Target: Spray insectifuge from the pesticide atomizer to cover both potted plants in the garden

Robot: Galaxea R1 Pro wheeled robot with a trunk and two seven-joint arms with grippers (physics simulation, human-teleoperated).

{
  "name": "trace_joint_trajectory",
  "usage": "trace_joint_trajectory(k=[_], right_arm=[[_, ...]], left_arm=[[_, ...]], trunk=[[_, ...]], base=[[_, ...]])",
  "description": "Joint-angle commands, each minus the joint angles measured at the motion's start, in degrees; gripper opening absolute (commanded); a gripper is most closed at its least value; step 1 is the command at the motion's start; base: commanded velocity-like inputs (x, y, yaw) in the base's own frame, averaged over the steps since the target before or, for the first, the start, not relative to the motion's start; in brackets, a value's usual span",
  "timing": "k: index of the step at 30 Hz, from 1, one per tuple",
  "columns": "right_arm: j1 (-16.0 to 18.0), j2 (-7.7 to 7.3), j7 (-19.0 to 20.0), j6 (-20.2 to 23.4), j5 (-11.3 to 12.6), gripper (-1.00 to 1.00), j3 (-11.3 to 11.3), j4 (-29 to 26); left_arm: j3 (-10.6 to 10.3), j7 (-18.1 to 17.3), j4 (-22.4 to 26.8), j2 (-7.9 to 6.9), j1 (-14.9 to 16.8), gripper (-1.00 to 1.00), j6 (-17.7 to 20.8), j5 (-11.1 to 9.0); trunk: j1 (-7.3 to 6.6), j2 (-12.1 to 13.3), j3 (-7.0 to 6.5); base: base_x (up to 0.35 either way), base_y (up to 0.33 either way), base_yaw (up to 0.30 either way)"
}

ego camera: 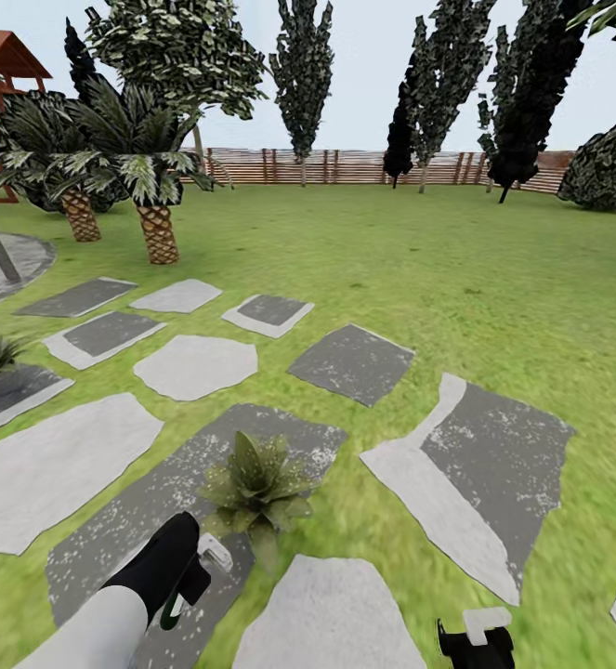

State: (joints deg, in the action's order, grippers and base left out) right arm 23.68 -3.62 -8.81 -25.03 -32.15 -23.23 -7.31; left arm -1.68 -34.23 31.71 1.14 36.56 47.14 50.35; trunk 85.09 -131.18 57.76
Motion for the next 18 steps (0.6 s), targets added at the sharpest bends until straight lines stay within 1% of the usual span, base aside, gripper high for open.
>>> trace_joint_trajectory(k=[1, 7, 8, 14, 18], right_arm=[[0.05, 0.01, -0.25, -0.19, -0.62, 1.0, -0.32, 0.11], [0.05, 0.1, -0.24, -0.18, -0.56, 1.0, -0.29, 0.11], [0.05, 0.11, -0.24, -0.19, -0.55, 1.0, -0.29, 0.11], [0.05, 0.11, -0.26, -0.19, -0.55, 1.0, -0.24, 0.11], [0.05, 0.11, -0.24, -0.19, -0.55, 1.0, -0.24, 0.11]], left_arm=[[-0.08, -0.57, 0.1, 0.0, 0.01, -1.0, 0.15, 0.62], [-0.09, -0.57, 0.1, 0.14, 0.01, -1.0, 0.15, 0.62], [-0.08, -0.57, 0.1, 0.17, 0.03, -1.0, 0.15, 0.67], [-0.08, -0.51, 0.1, 0.1, 0.05, -1.0, 0.15, 0.76], [-0.08, 0.57, 0.02, 0.09, 0.03, -1.0, 0.16, 0.8]], trunk=[[-0.01, -0.02, 0.05], [-0.01, -0.02, 0.05], [-0.01, -0.02, 0.05], [-0.01, -0.02, 0.05], [-0.01, -0.02, 0.05]], base=[[0.0, -0.271, 0.0], [0.015, -0.272, 0.001], [0.077, -0.272, 0.145], [0.093, -0.272, 0.253], [0.105, -0.254, 0.275]])
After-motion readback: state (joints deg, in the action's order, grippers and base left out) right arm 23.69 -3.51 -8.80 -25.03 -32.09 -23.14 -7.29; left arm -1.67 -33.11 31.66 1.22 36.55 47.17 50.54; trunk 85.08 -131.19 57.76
